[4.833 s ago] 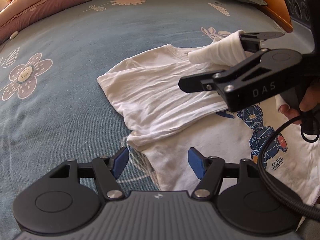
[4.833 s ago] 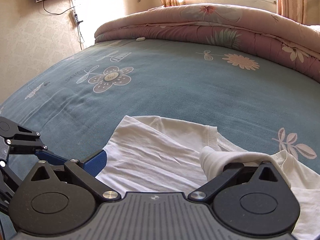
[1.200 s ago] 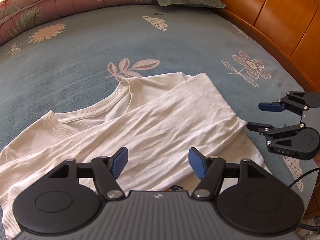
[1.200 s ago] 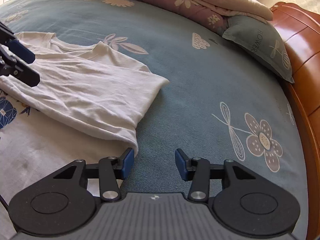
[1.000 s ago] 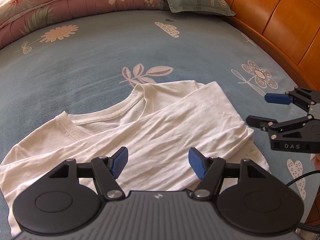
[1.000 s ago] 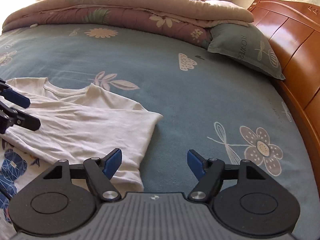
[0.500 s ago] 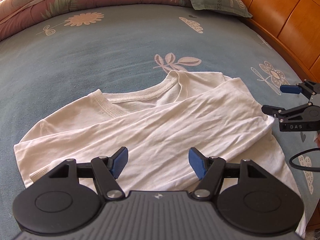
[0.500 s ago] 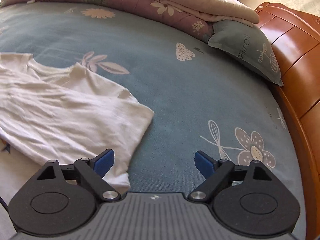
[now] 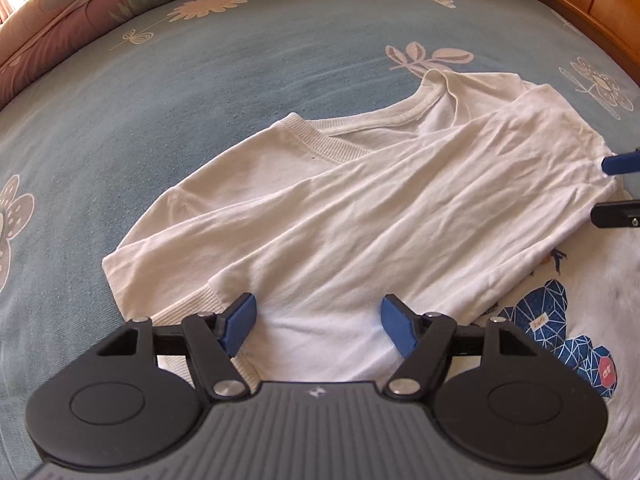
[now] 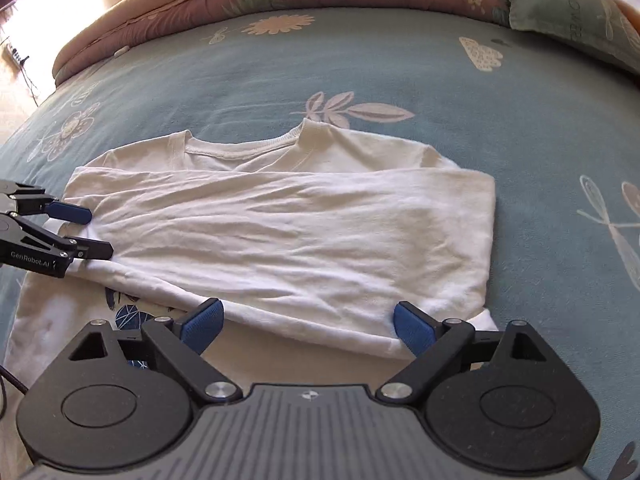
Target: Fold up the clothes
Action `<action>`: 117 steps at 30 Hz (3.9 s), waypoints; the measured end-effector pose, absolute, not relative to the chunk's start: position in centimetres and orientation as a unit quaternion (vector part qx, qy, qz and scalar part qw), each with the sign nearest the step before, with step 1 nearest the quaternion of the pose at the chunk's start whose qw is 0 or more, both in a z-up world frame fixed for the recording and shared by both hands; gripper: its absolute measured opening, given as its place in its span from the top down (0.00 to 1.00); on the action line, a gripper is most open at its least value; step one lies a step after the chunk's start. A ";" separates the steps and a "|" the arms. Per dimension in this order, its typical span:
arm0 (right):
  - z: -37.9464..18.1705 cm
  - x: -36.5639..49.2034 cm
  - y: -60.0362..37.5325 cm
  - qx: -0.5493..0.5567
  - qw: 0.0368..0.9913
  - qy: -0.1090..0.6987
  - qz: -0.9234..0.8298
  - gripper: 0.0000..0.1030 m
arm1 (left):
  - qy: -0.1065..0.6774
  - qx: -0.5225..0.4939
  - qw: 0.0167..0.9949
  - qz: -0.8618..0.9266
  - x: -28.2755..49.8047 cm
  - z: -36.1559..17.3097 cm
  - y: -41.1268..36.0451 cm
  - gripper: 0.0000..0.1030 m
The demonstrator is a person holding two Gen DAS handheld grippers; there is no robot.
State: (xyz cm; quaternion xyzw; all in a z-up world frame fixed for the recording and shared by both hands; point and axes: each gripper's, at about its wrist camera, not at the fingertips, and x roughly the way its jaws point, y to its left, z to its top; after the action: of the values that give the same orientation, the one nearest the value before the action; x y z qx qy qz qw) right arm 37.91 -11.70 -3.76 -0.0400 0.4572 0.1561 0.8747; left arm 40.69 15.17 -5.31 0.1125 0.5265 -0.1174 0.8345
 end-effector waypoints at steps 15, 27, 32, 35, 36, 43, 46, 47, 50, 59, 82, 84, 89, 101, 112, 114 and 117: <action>-7.6 36.4 -13.5 -0.068 0.879 0.443 0.163 0.00 | 0.508 -0.133 0.755 -0.392 51.8 -2.0 -2.1 0.36; -5.1 34.1 -17.8 -0.010 0.892 0.414 0.178 0.41 | 0.549 -0.118 0.733 -0.384 54.9 -8.1 -8.7 0.46; -4.6 36.5 -21.8 0.050 0.906 0.398 0.131 0.54 | 0.556 -0.139 0.727 -0.379 55.2 -8.4 -8.3 0.47; -6.0 38.5 -22.9 0.082 0.892 0.418 0.152 0.70 | 0.551 -0.134 0.735 -0.371 55.2 -8.3 -8.1 0.53; -6.5 38.8 -23.3 0.101 0.884 0.428 0.160 0.75 | 0.547 -0.127 0.741 -0.367 55.2 -8.3 -8.1 0.56; -6.6 36.2 -25.7 0.185 0.855 0.459 0.157 0.88 | 0.521 -0.105 0.771 -0.352 55.0 -7.9 -7.9 0.65; -5.9 35.3 -26.3 0.181 0.855 0.469 0.129 0.97 | 0.508 -0.082 0.784 -0.346 54.6 -6.4 -7.8 0.65; -5.5 35.1 -26.2 0.170 0.859 0.467 0.125 0.97 | 0.504 -0.075 0.789 -0.344 54.4 -5.9 -7.8 0.62; -4.0 35.1 -25.3 0.125 0.878 0.443 0.131 0.94 | 0.473 -0.073 0.803 -0.357 53.5 -3.3 -6.2 0.50; -6.1 40.0 -19.9 0.050 0.884 0.442 0.141 0.95 | 0.489 -0.031 0.835 -0.248 48.0 -2.2 4.8 0.46; -2.4 39.1 -12.3 0.000 0.884 0.439 0.160 0.79 | 0.444 -0.052 0.895 0.008 38.2 -4.8 23.1 0.54; -2.2 39.3 -11.8 -0.004 0.885 0.437 0.161 0.79 | 0.441 -0.011 0.897 -0.018 38.8 -5.1 22.8 0.54; -1.8 39.4 -10.9 -0.007 0.886 0.434 0.161 0.77 | 0.456 0.029 0.886 -0.080 40.0 -5.8 22.8 0.57; -2.2 39.0 -10.1 -0.004 0.885 0.438 0.160 0.76 | 0.464 0.043 0.880 -0.093 40.2 -4.8 22.4 0.90; -3.1 40.3 -11.4 -0.040 0.886 0.440 0.140 0.68 | 0.431 0.016 0.898 -0.089 39.6 -1.2 22.0 0.81; -3.7 40.9 -10.8 -0.046 0.884 0.441 0.147 0.68 | 0.443 0.015 0.888 -0.124 39.5 -1.8 20.6 0.80; -4.2 41.0 -9.9 -0.063 0.882 0.440 0.158 0.68 | 0.463 0.025 0.873 -0.153 39.0 -3.7 19.0 0.78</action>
State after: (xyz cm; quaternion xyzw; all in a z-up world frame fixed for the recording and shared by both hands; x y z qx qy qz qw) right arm 40.98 -9.93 -4.21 -0.0631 0.4404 0.1580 0.8815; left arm 38.97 19.00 -3.69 0.0254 0.4628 -0.1535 0.8727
